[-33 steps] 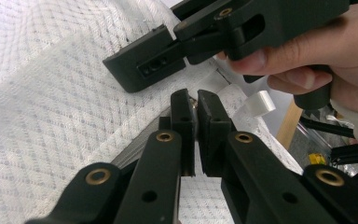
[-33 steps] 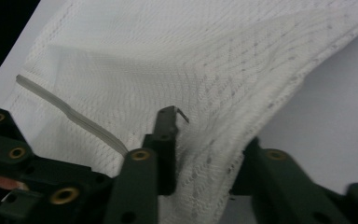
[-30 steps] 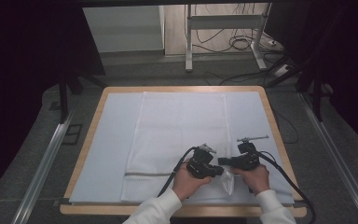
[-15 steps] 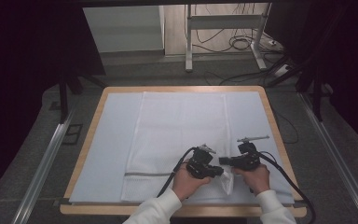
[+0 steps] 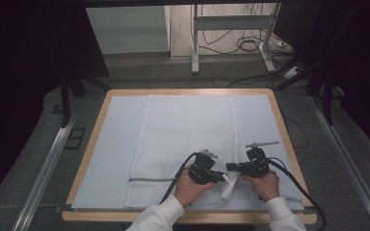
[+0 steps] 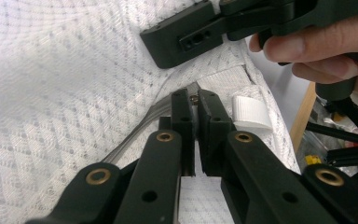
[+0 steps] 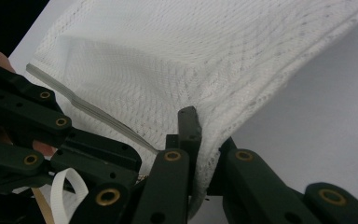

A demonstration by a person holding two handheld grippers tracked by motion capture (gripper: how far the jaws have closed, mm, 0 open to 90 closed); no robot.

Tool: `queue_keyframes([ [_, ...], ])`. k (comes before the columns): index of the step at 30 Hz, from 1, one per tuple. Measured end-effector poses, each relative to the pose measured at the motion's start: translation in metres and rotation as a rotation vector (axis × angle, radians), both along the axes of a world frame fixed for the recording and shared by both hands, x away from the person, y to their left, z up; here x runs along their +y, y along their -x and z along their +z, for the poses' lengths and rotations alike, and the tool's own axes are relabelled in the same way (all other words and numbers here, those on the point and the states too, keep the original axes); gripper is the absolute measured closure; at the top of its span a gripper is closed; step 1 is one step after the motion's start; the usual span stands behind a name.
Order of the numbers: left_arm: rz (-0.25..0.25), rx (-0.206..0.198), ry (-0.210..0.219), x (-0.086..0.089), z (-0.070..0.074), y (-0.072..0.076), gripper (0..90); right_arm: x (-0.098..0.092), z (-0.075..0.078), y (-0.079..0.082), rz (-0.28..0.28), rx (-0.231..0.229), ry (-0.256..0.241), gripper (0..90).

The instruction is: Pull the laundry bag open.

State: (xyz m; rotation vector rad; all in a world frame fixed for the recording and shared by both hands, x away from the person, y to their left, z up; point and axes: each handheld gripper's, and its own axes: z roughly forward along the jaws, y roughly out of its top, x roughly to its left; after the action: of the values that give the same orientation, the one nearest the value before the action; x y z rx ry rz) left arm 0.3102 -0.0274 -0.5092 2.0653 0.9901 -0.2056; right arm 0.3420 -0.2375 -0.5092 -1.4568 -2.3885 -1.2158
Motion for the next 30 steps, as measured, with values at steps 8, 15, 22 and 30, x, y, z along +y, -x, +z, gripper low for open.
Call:
queue_keyframes([
  [8, -0.007, 0.007, 0.001, 0.001, -0.002, -0.001, 86.9, 0.0, 0.001, 0.002, 0.004, -0.004, 0.004, 87.7],
  [15, 0.003, 0.012, -0.015, 0.002, -0.007, -0.003, 86.9, 0.0, 0.002, 0.004, -0.002, -0.023, 0.009, 87.8],
  [22, 0.009, 0.022, -0.004, 0.009, -0.008, -0.004, 86.9, 0.0, 0.001, 0.003, 0.005, -0.02, 0.01, 87.8],
  [30, 0.015, 0.014, -0.024, 0.011, -0.009, -0.005, 86.9, -0.001, 0.001, 0.003, -0.003, -0.022, 0.01, 87.7],
])
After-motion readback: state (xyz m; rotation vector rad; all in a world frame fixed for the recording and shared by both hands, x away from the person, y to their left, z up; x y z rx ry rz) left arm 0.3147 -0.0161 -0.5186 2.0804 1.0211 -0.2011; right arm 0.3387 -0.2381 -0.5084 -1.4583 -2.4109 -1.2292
